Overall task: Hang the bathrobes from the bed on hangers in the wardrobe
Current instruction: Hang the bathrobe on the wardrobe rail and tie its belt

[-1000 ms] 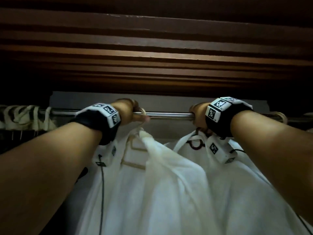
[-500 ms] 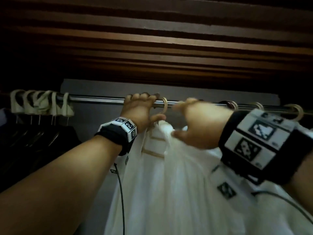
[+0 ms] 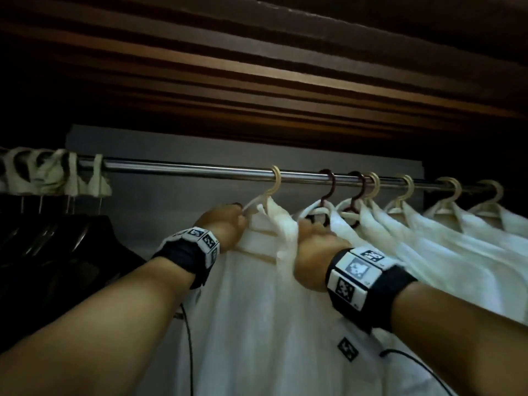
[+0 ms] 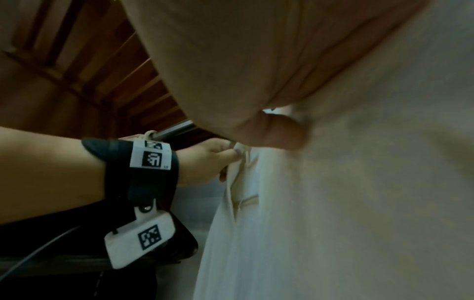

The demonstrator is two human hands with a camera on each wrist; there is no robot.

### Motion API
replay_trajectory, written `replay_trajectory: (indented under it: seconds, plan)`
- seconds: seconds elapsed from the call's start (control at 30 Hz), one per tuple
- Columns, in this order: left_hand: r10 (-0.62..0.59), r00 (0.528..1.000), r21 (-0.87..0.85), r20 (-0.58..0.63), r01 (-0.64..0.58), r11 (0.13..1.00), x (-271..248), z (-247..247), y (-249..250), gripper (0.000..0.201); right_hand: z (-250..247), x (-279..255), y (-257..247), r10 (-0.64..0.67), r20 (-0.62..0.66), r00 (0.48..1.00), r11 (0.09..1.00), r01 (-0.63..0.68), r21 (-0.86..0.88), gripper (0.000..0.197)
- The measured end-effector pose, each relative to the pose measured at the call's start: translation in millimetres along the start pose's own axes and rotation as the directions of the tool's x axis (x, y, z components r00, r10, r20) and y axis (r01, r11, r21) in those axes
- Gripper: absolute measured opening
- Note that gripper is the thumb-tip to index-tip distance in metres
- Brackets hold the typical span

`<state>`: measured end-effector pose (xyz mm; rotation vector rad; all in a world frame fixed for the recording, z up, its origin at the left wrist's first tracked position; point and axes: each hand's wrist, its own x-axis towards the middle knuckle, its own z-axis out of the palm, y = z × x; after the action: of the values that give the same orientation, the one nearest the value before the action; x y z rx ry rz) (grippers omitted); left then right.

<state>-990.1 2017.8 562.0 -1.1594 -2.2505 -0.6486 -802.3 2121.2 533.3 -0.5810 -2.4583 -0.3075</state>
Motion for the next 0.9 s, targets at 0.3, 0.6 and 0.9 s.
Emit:
replay_trajectory:
  seconds: [0.3,0.6,0.9]
  plan:
    - [0.264,0.903,-0.153,-0.339,-0.33,0.932,-43,-8,15,0.026,16,35,-27,0.269,-0.065,0.961,0.963,-0.271,-0.013,0.039]
    - [0.103,0.994,0.028,0.033,-0.104,0.994,-21,-4,-41,0.034,-9,41,4,0.275,-0.147,0.95,0.886,-0.19,0.423,0.02]
    - [0.11,0.993,-0.099,0.039,-0.106,0.989,-22,-11,-55,0.042,-26,65,-37,0.385,0.162,0.909,0.834,-0.418,0.361,0.067]
